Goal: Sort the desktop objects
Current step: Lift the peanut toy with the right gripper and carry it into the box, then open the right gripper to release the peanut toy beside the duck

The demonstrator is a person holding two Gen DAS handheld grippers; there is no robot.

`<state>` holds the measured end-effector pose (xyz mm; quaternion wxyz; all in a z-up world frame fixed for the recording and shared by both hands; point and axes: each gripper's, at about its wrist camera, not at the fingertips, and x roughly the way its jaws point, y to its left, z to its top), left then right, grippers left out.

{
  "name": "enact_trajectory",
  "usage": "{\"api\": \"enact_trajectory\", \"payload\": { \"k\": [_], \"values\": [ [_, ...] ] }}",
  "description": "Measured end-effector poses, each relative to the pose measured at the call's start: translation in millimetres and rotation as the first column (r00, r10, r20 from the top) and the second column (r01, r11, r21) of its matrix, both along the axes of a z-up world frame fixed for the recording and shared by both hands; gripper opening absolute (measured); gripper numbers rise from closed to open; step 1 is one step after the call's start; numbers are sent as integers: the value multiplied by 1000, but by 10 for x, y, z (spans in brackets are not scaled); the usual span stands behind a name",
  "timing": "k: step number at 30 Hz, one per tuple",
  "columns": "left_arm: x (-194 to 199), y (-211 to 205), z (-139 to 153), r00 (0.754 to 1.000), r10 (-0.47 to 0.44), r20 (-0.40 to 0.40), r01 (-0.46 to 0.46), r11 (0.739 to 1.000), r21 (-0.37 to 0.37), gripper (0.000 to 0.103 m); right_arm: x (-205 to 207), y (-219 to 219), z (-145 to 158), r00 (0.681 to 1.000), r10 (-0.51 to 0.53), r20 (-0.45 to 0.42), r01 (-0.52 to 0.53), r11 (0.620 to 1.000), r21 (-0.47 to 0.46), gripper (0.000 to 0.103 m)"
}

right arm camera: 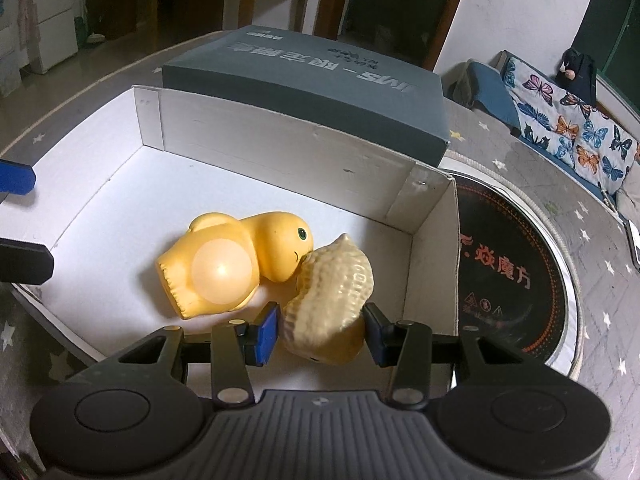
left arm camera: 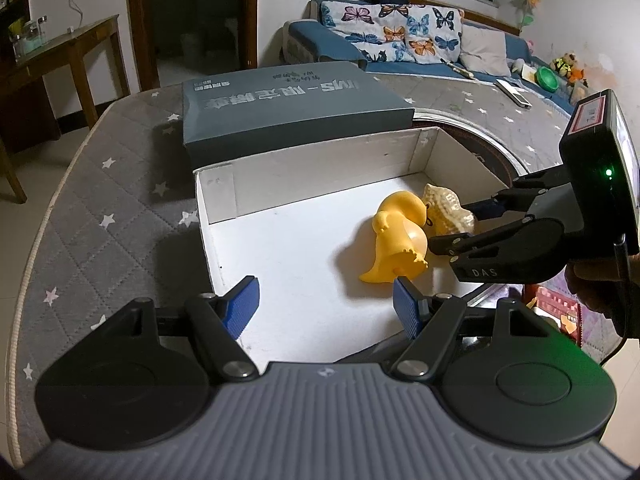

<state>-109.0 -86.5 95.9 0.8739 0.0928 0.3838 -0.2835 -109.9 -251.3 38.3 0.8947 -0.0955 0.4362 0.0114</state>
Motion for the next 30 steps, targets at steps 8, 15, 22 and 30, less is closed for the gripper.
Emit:
{"api": "enact_trajectory", "payload": {
  "k": [8,15,22,30],
  "values": [
    [-4,-15,3,1000,5,0,-5,1000,7,72,-44,3,20,1000,1,12,-1,1000,19,59],
    [-36,-37,22,1000,-1,7,1,1000,9,72,-118,8,104,999,9,42,-9,1000,20,67],
    [-127,-70,85,1000,-13,25,13,1000,10,72,-314,-23,267,995,21,98,-24,999,25,71],
    [-383,-145,207,995,-77,63,77,997,1,76,-786,-215,529,981,7,196,-16,999,46,78]
  ]
}}
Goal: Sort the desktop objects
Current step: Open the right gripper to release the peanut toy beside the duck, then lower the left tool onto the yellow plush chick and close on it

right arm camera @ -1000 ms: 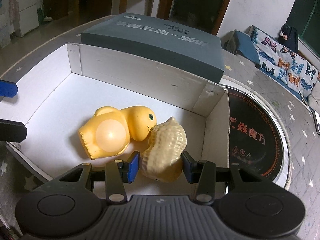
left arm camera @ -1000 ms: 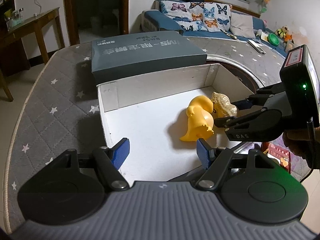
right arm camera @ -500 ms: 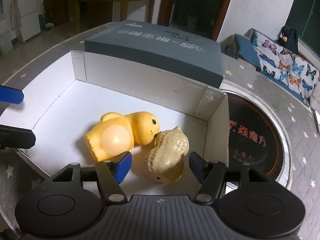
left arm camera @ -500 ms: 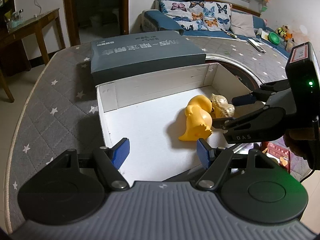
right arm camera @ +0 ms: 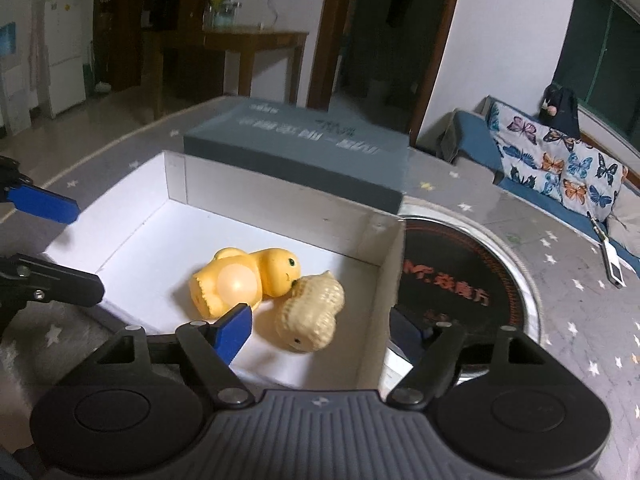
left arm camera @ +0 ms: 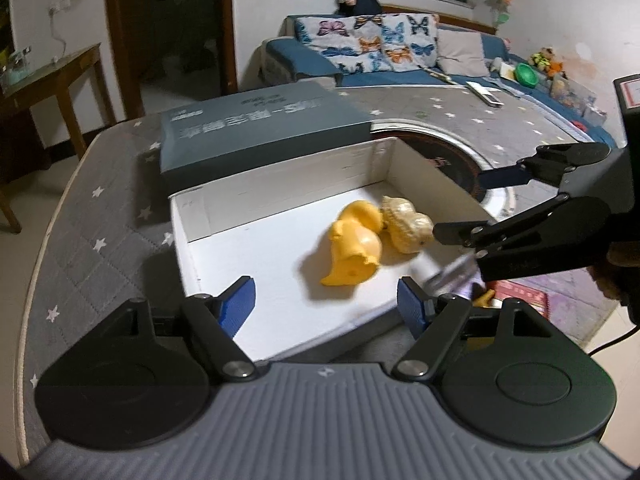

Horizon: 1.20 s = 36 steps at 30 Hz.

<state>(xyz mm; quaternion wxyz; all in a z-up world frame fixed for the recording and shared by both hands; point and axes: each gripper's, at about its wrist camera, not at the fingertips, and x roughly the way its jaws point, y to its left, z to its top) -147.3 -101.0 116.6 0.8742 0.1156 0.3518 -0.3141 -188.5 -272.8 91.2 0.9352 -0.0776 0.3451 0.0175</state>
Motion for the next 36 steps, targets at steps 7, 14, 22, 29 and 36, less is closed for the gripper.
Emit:
{"api": "enact_trajectory", "payload": {
  "k": [7,14,22,29,36],
  "values": [
    [-255,-143,-62,993,-107,-41,106,994,-17,76,-510,-190,89,999,17,33,-19,998,58,83],
    [-366,-327,-245,974,-193,-120,192,981,-22,76,-924,-168,-18,995,98,-10,-96,985,141,84],
    [-280,-589,-386,945,-264,-194,259,964,-52,76,-1054,-25,-347,982,155,-105,-125,961,245,75],
    [-197,-816,-584,917,-303,-261,298,953,-58,76,-1036,47,-583,981,143,-135,-101,956,276,64],
    [-167,-950,-766,891,-334,-308,336,941,-48,64,-999,81,-682,984,122,-127,-88,964,250,57]
  ]
}}
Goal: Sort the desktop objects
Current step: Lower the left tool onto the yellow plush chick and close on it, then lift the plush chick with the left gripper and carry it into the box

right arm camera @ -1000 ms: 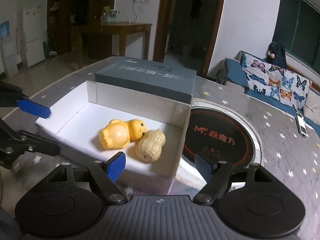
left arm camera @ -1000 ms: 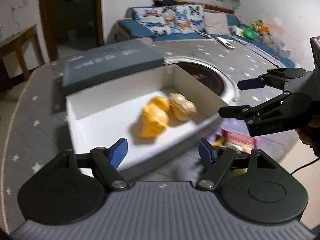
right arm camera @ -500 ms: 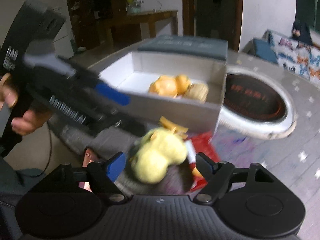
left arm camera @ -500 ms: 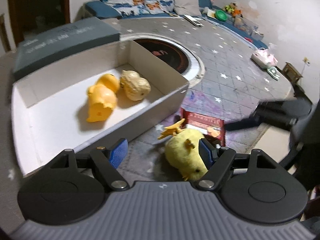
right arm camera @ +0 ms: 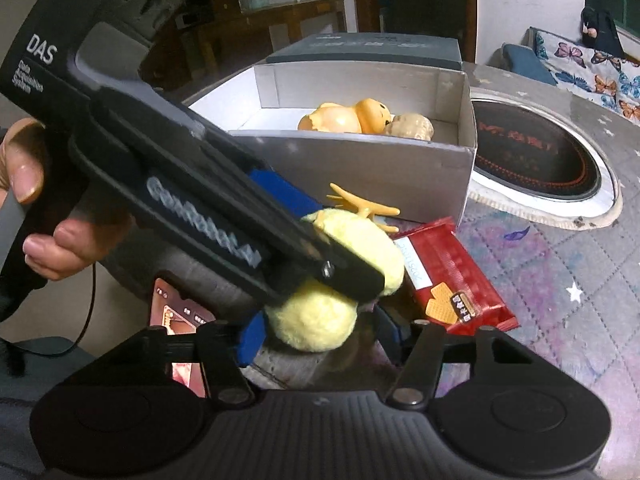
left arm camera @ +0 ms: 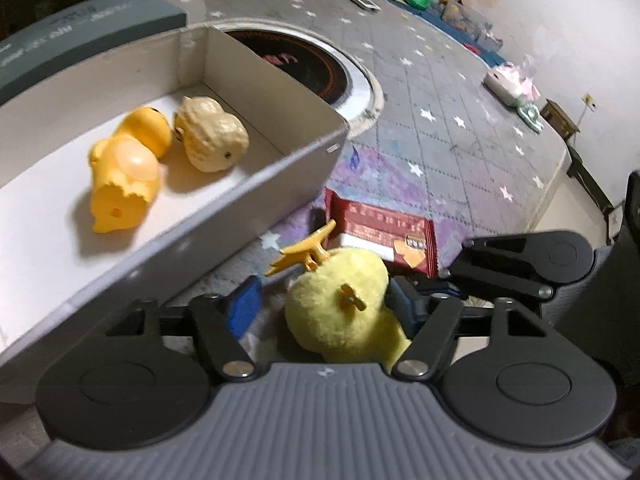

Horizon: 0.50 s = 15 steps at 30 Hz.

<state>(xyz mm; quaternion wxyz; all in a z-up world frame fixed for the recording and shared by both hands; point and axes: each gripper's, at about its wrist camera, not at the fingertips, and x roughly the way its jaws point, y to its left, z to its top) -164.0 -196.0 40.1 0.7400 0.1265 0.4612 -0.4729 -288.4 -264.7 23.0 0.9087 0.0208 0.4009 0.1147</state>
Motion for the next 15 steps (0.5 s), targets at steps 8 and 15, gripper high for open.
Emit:
{"api": "enact_trajectory", "payload": {
  "k": [8,15],
  "values": [
    [-30,18,16,1000,-20,-5,20,999,-26,50,-12,12,18,1000,-6,8,6,1000,-9,55],
    [-104,136,224,999,-2,37,5,998,-65,49,-47,96,242,998,24,52,-22,999,-30,55]
  ]
}}
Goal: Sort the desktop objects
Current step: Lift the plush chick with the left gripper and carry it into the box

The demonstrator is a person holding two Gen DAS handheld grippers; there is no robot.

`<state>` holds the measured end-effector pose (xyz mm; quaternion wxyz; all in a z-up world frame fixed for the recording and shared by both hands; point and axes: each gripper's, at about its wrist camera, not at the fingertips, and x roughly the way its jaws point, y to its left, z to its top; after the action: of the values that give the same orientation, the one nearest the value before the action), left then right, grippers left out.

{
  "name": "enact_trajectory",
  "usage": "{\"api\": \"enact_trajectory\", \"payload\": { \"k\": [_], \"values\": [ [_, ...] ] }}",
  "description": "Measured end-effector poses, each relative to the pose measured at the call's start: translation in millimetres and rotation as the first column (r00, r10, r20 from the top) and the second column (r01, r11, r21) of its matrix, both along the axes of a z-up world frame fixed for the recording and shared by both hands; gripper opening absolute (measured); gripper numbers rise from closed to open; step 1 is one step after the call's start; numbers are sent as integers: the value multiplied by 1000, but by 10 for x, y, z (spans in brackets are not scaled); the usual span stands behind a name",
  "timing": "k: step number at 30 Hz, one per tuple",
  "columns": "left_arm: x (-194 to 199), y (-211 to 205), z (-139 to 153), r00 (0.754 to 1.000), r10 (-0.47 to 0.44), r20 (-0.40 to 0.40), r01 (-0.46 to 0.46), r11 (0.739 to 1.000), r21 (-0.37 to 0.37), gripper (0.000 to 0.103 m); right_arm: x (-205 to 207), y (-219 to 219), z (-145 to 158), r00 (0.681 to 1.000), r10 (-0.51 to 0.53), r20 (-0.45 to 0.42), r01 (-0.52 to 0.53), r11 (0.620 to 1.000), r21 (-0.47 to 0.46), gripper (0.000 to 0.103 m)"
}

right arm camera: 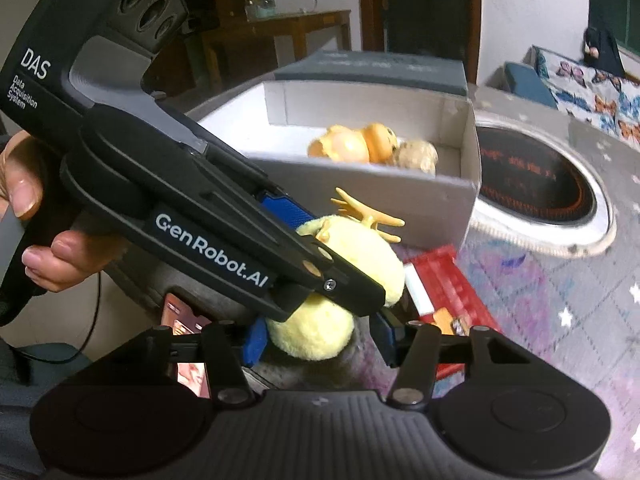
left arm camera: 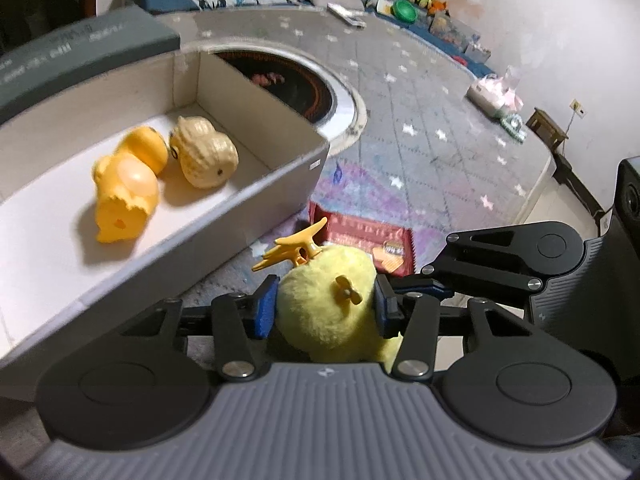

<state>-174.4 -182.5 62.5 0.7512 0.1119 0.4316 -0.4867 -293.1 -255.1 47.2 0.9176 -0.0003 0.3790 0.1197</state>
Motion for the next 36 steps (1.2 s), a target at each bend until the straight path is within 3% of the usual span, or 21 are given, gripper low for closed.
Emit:
{"api": "enact_trajectory", "payload": {
  "k": [9,15,27,34,36],
  "values": [
    [57,287,616,983,95,157,-80,992,-103,49,225,139,520,986,83,144,-74,995,-64,55],
    [410,481,740,960,215,179,-194,972,-130,49,709,271,601,971,152,183,-139,987,-80,55],
    [1205,747,410,937,340,80,-332,938,-99,49,1601,433,329,970,230,84,-231,973,6,55],
    [1450,798,181,928,370,30,-368,928,-64,49,1827,436,141,971,236,25,-237,971,22,55],
    [1492,813,137,927,375,21,-373,926,-56,48,1834,429,122,972,236,18,-237,971,24,60]
  ]
}}
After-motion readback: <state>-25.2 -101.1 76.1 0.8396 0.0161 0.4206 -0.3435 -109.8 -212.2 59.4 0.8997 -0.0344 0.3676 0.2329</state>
